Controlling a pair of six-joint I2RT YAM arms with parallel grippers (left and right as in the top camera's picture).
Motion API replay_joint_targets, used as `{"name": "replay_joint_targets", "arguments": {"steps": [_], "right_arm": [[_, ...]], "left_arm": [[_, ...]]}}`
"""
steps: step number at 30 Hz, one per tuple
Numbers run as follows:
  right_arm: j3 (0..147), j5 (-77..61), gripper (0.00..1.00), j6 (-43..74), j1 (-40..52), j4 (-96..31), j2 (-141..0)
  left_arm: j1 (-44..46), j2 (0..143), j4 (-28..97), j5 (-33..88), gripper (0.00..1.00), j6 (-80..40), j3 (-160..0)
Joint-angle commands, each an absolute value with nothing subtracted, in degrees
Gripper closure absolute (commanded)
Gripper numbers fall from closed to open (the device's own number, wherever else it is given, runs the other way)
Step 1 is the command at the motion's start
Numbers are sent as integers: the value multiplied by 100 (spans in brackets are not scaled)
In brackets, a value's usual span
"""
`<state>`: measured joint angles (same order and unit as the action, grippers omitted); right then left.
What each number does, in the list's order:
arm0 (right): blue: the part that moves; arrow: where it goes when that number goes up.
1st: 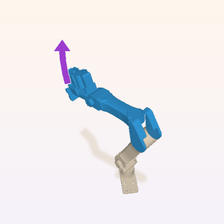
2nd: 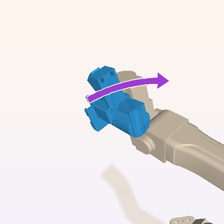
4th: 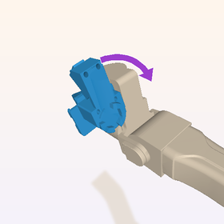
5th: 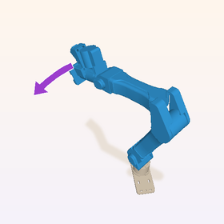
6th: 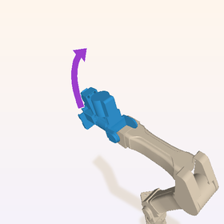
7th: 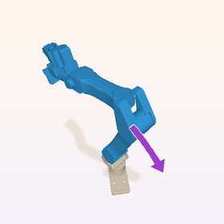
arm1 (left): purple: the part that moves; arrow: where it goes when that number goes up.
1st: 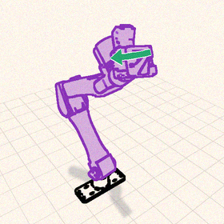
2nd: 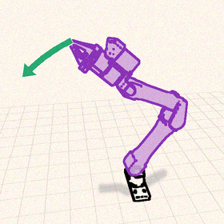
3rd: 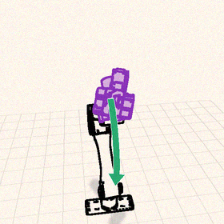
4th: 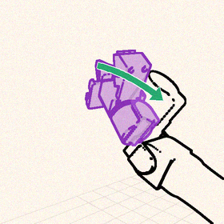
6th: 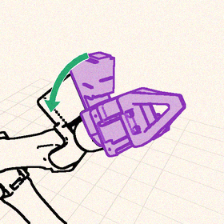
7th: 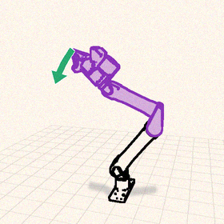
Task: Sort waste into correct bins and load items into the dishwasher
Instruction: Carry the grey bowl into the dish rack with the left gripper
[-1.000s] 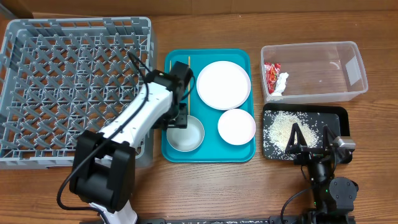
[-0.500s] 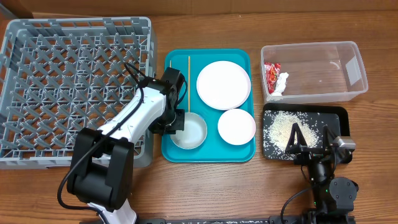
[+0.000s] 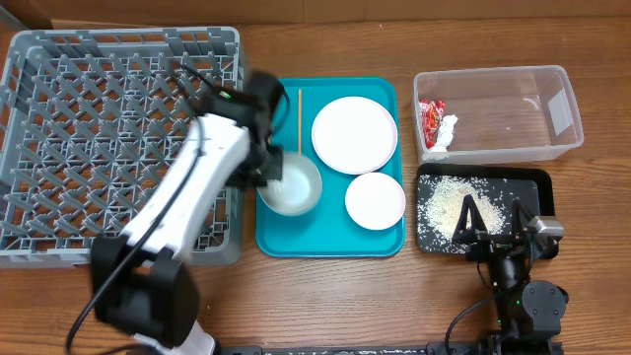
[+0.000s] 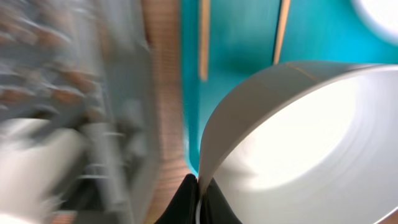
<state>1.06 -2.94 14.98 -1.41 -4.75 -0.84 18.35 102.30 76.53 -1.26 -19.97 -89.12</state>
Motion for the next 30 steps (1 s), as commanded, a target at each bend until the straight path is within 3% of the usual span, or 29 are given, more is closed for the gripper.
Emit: {"name": "replay_joint_targets", "arguments": {"steps": [1,6,14,30], "right_arm": [[45,-263,0,1500,-163,-449,-16],[45,-266,0,1500,-163,-449,-16],[45,-263,0,1500,-163,-449,-16],[45,-266,0,1500,-163,-449,-16]], "left_arm": [[1308,9585,8442,-1645,96,-2475,-10095],[134,9533,9251,-4034,96,-3607,-10481],[-939,9961,9253,-5905,96,-4615,-10457],[-1660,11417,8256,-6825,96,-4276,-10449]]}}
